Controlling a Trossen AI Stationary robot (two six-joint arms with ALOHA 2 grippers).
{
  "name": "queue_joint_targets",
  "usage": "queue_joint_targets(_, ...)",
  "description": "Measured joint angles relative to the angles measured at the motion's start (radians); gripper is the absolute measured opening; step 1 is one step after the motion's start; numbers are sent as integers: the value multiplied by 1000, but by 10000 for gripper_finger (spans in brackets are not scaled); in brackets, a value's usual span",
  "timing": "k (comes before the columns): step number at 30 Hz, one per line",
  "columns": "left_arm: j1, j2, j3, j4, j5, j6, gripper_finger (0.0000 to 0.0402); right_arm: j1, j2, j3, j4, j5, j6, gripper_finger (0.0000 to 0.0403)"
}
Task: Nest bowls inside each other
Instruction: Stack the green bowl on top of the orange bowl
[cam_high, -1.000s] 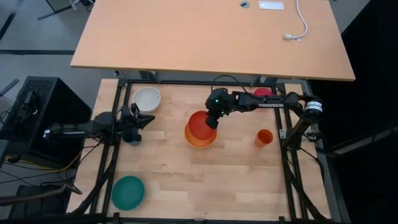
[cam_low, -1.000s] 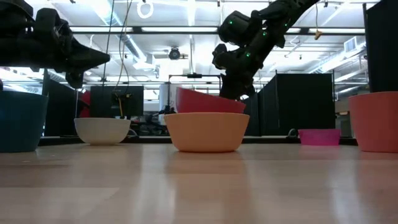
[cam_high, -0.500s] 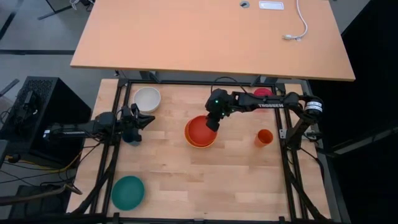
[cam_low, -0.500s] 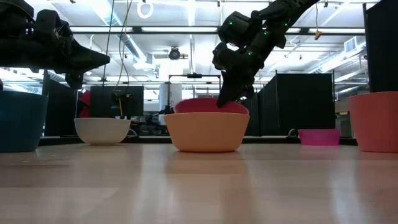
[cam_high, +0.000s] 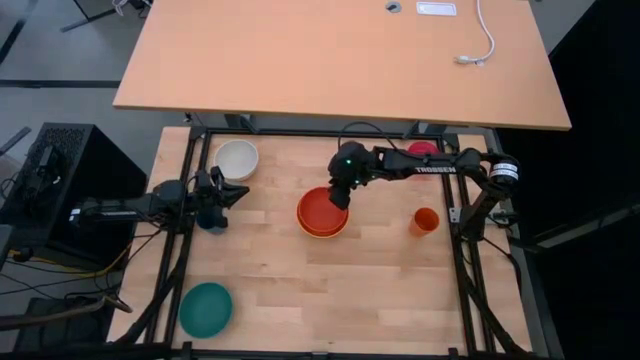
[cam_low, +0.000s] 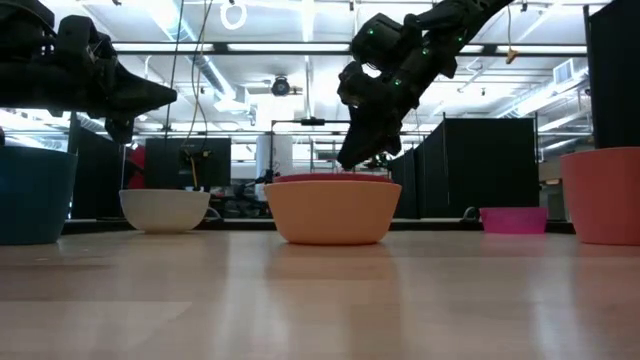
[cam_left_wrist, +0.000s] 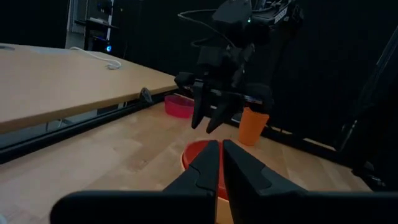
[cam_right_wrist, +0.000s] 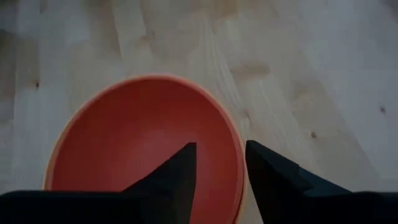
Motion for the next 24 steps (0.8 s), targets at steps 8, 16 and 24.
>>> queue_joint_targets(8,0,1,22,-51,355,-6,7,14,-77,0,58,-44,-65,104)
queue_joint_targets(16,0,23,120,-175,419,-41,4,45,-145,0,51,-51,-89,68)
queue_joint_targets(24,-1,47,218,-295,474,-77,1,74,-207,0,42,-59,-111,34)
